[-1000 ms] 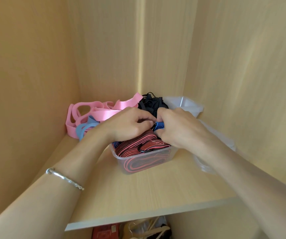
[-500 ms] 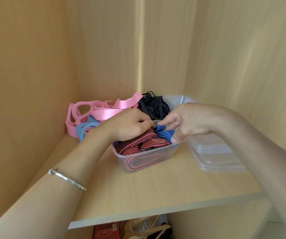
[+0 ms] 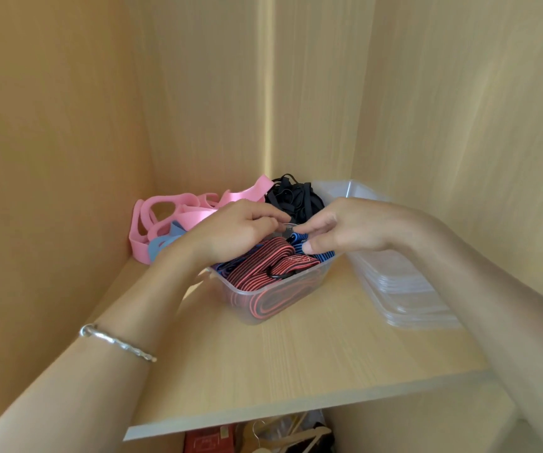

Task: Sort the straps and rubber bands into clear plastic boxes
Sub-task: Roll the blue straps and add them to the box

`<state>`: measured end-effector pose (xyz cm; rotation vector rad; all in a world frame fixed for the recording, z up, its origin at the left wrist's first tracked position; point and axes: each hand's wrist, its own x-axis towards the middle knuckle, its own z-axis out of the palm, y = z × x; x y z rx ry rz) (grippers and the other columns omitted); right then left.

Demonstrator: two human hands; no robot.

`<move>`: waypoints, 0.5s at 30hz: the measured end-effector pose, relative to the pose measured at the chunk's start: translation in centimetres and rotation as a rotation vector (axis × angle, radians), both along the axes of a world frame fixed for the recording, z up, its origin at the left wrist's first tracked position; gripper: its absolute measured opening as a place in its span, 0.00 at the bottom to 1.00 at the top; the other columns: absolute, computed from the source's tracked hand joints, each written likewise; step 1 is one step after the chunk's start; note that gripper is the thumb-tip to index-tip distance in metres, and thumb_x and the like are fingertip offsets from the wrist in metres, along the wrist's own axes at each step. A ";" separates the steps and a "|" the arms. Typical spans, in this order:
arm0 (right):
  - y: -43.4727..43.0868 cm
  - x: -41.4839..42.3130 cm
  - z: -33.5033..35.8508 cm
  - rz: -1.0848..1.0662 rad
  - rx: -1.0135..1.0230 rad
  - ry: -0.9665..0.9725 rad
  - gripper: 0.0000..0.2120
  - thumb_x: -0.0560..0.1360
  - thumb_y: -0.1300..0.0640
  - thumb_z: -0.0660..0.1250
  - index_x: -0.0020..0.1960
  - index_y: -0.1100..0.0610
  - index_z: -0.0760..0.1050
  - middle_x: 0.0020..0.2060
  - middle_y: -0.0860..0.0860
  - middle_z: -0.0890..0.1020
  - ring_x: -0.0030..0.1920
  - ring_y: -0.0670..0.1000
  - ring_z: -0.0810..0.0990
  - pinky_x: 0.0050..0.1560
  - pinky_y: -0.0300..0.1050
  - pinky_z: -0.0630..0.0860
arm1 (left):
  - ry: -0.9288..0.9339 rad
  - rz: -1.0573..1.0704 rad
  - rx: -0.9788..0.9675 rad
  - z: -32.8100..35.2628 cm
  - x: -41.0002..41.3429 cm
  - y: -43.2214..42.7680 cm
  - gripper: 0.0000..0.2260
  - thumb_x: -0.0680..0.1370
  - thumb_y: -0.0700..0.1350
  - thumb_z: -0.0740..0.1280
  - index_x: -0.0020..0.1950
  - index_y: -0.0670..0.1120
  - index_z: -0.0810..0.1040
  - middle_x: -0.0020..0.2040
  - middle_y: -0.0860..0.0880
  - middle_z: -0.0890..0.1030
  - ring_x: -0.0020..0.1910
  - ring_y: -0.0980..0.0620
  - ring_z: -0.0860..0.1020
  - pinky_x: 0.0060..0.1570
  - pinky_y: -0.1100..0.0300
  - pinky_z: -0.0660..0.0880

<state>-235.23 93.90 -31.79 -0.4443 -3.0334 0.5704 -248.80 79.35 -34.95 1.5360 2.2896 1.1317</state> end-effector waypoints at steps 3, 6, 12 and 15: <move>0.7 -0.3 -1.2 -0.008 -0.043 0.170 0.13 0.79 0.50 0.64 0.63 0.42 0.77 0.56 0.43 0.82 0.58 0.44 0.78 0.64 0.44 0.72 | -0.098 -0.119 -0.046 0.0 -0.1 -0.7 0.13 0.80 0.41 0.62 0.55 0.59 0.78 0.56 0.59 0.81 0.59 0.61 0.77 0.67 0.57 0.69; 0.7 -0.9 -2.1 -0.041 -0.116 0.308 0.14 0.81 0.55 0.61 0.64 0.47 0.77 0.55 0.45 0.81 0.57 0.44 0.78 0.59 0.39 0.71 | -0.081 -0.130 -0.121 -0.4 -0.1 -0.6 0.14 0.80 0.48 0.62 0.64 0.61 0.74 0.61 0.62 0.78 0.62 0.64 0.74 0.69 0.58 0.66; 1.6 -0.4 -1.9 -0.124 -0.025 0.337 0.12 0.79 0.58 0.61 0.59 0.51 0.80 0.48 0.45 0.79 0.52 0.46 0.78 0.51 0.40 0.72 | 0.091 -0.041 -0.276 -0.2 1.0 0.1 0.19 0.82 0.54 0.56 0.74 0.60 0.64 0.74 0.59 0.65 0.73 0.59 0.62 0.73 0.62 0.55; 2.7 0.7 -2.1 -0.258 0.076 0.181 0.08 0.78 0.54 0.63 0.46 0.54 0.79 0.42 0.49 0.78 0.46 0.51 0.78 0.43 0.42 0.72 | 0.156 0.040 -0.308 -0.2 1.8 0.6 0.21 0.82 0.56 0.54 0.76 0.58 0.60 0.75 0.55 0.64 0.75 0.53 0.60 0.71 0.60 0.55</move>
